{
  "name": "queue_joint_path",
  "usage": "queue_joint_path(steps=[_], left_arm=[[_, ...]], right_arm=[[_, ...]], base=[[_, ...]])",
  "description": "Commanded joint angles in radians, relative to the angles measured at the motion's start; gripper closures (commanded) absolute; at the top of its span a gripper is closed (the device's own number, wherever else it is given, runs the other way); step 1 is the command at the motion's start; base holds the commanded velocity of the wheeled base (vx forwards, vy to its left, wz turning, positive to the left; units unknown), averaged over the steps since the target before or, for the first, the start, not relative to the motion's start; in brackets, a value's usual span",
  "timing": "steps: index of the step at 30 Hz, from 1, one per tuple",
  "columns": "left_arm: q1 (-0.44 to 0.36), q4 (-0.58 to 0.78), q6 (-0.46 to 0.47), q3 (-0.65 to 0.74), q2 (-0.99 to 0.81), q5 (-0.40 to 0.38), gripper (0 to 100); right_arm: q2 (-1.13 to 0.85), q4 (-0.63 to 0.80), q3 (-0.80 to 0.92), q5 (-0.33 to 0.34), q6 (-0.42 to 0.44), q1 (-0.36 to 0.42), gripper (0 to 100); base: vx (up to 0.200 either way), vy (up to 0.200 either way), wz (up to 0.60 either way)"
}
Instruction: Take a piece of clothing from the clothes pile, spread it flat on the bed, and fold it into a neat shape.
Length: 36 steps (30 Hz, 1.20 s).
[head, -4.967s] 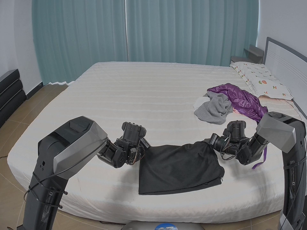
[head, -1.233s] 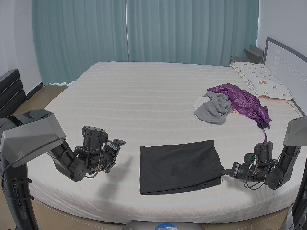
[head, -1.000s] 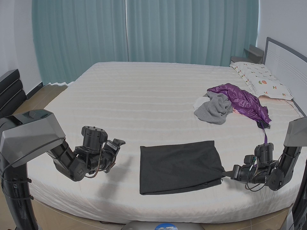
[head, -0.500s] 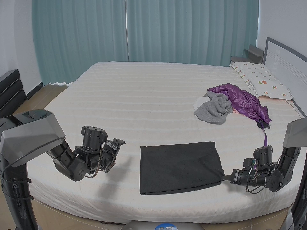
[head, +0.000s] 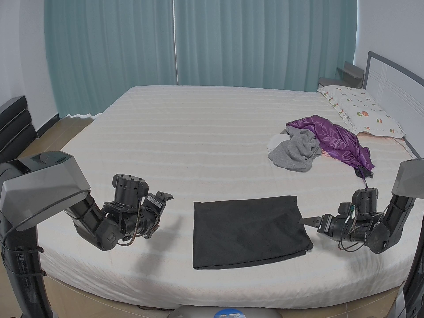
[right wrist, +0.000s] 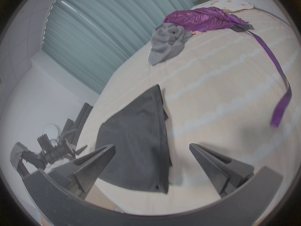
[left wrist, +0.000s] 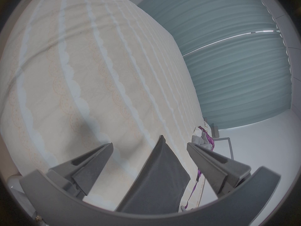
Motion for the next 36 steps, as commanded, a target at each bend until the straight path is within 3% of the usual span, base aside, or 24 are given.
queue_joint_path(steps=[1,9,14,22,23,36], left_arm=[[0.0,0.001,0.0,0.0,0.0,0.0,0],[0.0,0.001,0.0,0.0,0.0,0.0,0],[0.0,-0.001,0.0,0.0,0.0,0.0,0],[0.0,-0.001,0.0,0.005,0.0,0.001,0],[0.0,-0.002,0.0,0.005,0.0,0.001,0],[-0.003,-0.002,0.001,0.005,0.0,0.001,0]], right_arm=[[0.053,0.013,-0.15,0.001,0.096,0.006,0],[0.197,0.017,-0.363,-0.001,0.191,0.029,0],[0.266,0.109,-0.5,-0.012,0.195,0.035,0],[0.299,0.123,-0.581,-0.038,0.194,0.026,0],[0.309,0.122,-0.592,-0.038,0.195,0.026,100],[0.322,0.111,-0.627,-0.056,0.258,0.014,100]], base=[[0.0,0.0,0.0],[0.0,0.0,0.0],[0.0,0.0,0.0],[0.0,0.0,0.0],[0.0,0.0,0.0],[0.0,0.0,0.0]])
